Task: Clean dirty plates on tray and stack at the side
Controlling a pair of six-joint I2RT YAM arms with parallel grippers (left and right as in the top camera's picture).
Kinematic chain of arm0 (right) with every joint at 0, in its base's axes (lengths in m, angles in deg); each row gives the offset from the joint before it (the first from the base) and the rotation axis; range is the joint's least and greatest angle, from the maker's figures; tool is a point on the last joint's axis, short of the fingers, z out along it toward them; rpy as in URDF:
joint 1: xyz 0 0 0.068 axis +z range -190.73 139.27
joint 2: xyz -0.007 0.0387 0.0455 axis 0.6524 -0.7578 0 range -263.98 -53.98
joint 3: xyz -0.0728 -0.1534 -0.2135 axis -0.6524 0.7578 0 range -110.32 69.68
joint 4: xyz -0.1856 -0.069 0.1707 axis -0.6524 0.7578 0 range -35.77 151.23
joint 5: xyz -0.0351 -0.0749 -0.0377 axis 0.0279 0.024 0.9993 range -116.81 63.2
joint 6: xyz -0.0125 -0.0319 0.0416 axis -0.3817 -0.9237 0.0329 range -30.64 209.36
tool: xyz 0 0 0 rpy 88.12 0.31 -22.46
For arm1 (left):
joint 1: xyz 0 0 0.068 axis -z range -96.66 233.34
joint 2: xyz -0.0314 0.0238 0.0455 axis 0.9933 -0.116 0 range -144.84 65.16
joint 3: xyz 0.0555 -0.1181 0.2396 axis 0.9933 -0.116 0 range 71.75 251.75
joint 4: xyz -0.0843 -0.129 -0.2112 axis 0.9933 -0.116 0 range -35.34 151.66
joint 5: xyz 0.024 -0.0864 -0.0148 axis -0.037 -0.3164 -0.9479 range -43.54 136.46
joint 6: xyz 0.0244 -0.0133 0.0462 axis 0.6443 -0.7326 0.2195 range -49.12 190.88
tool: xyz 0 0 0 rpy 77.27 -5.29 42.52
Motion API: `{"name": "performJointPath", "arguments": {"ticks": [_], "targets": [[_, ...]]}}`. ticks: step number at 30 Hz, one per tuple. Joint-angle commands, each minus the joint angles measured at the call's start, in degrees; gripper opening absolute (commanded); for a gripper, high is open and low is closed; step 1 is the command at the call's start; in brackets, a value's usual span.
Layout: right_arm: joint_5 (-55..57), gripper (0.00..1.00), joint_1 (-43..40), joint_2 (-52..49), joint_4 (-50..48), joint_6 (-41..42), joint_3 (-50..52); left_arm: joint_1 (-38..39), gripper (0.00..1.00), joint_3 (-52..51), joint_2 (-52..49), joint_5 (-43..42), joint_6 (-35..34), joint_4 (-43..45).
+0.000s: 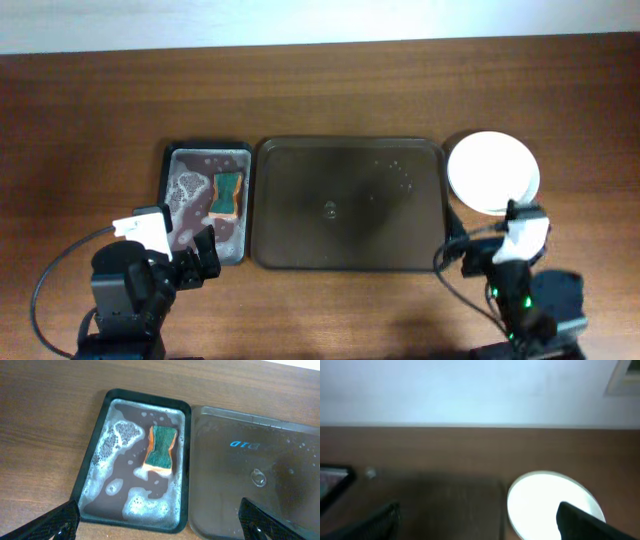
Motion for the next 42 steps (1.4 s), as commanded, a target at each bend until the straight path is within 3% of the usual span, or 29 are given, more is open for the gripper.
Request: {"name": "performJointPath", "arguments": {"ticks": [1, 7, 12, 31, 36, 42], "targets": [[0.4, 0.99, -0.3, 10.5, -7.2, -0.6, 9.8, 0.0, 0.99, -0.4, 0.2, -0.6, 0.7, 0.1], [-5.7, 0.99, -6.7, 16.3, -29.5, -0.8, 26.1, 0.0, 0.99, -0.4, 0.2, -0.6, 0.7, 0.1], [-7.6, 0.99, -8.3, 16.3, -18.1, -6.4, 26.1, 0.0, 0.99, -0.4, 0.2, -0.6, 0.7, 0.1], [-7.6, 0.99, -8.3, 16.3, -18.1, -6.4, 26.1, 0.0, 0.99, -0.4, 0.2, -0.6, 0.7, 0.0], [-7.6, 0.99, -8.3, 16.3, -18.1, -6.4, 26.1, 0.0, 0.99, -2.6, 6.5, 2.6, 1.1, 0.0], [-7.6, 0.99, -8.3, 16.3, -18.1, -6.4, 26.1, 0.0, 0.99, -24.9, 25.4, 0.6, 1.2, 22.1]]}}
